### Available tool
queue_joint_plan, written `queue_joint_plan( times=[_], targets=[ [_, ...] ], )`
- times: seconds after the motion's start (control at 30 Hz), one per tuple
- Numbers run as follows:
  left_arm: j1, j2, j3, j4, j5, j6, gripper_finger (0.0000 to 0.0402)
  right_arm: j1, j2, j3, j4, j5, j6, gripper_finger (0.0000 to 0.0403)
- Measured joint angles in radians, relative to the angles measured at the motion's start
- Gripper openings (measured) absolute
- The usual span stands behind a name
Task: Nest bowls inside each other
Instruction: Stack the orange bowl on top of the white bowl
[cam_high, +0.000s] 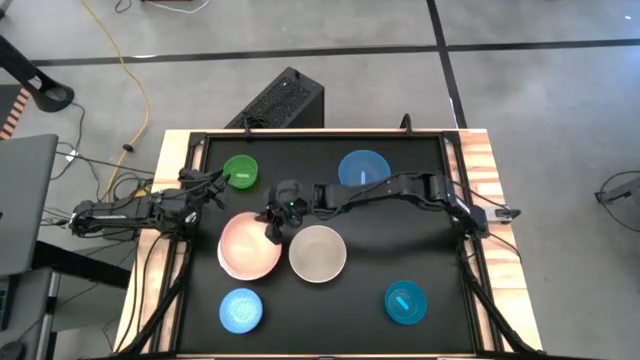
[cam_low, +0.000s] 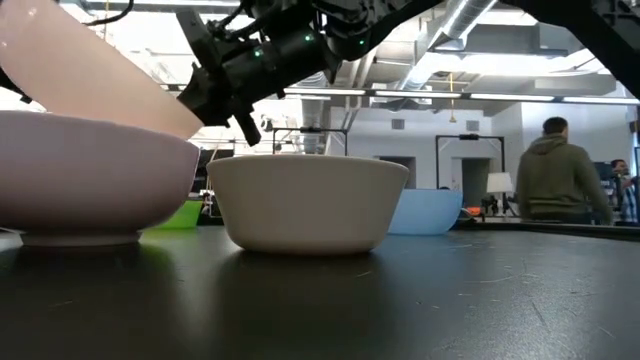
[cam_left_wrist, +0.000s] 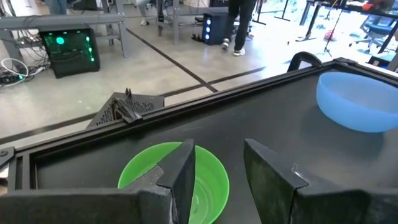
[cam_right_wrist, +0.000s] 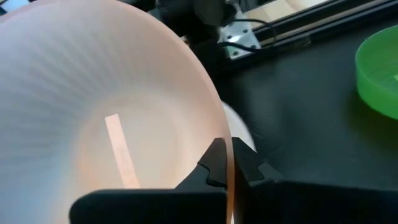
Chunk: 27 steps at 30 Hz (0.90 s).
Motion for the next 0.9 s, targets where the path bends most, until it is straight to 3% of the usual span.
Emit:
queue_joint_plan(
  times=[0.5,0.9],
  targets=[
    [0.0,0.0,0.0,0.0,0.0,0.005,0.0125,0.006,0.0,0.0,-0.014,0.007,0.027,0.0096],
    [0.0,0.0,0.0,-0.001,0.001,0.005,0.0125,-0.011,-0.009,0.0,-0.073,-0.009,0.04,0.0228]
  ],
)
